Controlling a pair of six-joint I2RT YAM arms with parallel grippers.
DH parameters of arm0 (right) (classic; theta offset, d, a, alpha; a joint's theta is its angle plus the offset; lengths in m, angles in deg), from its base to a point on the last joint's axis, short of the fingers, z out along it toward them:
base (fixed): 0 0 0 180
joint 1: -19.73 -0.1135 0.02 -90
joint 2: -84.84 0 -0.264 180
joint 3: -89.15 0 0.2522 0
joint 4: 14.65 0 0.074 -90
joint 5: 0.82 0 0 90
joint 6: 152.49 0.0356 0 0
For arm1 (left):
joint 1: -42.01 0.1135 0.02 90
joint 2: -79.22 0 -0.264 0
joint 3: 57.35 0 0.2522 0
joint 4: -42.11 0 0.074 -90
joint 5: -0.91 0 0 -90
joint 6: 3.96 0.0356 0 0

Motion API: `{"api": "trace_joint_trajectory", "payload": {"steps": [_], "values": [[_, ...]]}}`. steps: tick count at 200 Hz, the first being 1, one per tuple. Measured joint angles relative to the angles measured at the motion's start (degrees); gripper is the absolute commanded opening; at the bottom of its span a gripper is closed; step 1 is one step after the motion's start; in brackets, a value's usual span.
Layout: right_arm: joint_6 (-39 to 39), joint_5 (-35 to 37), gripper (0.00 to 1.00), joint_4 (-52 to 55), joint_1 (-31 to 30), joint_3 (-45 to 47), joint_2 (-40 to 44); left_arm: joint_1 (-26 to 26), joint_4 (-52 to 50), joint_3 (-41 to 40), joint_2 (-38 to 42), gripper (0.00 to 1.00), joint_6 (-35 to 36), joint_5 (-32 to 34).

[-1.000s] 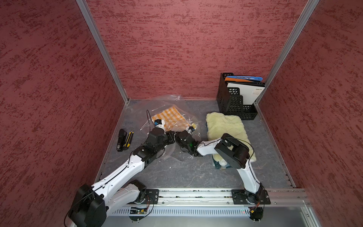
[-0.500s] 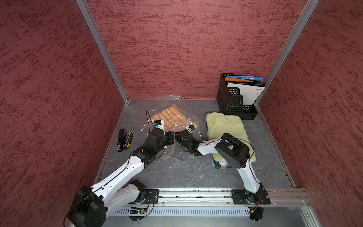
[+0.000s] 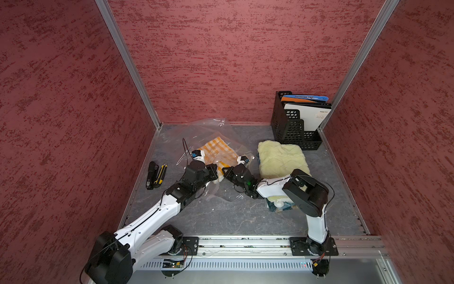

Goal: Take the blanket out of the vacuum bag
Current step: Take out the blanket from the vacuum bag.

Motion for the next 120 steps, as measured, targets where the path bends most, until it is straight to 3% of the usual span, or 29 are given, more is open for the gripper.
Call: {"api": "trace_joint_trajectory", "payload": {"steps": [52,120], "values": [[-0.9,-2.8,0.06,1.0,0.0,9.5,11.4,0.0,1.3,0.0,-2.2,0.00,-0.2,1.5],[-6.2,-9.3,0.02,10.0,0.7,9.5,25.0,0.0,2.3,0.0,-3.7,0.00,-0.6,2.4]]}}
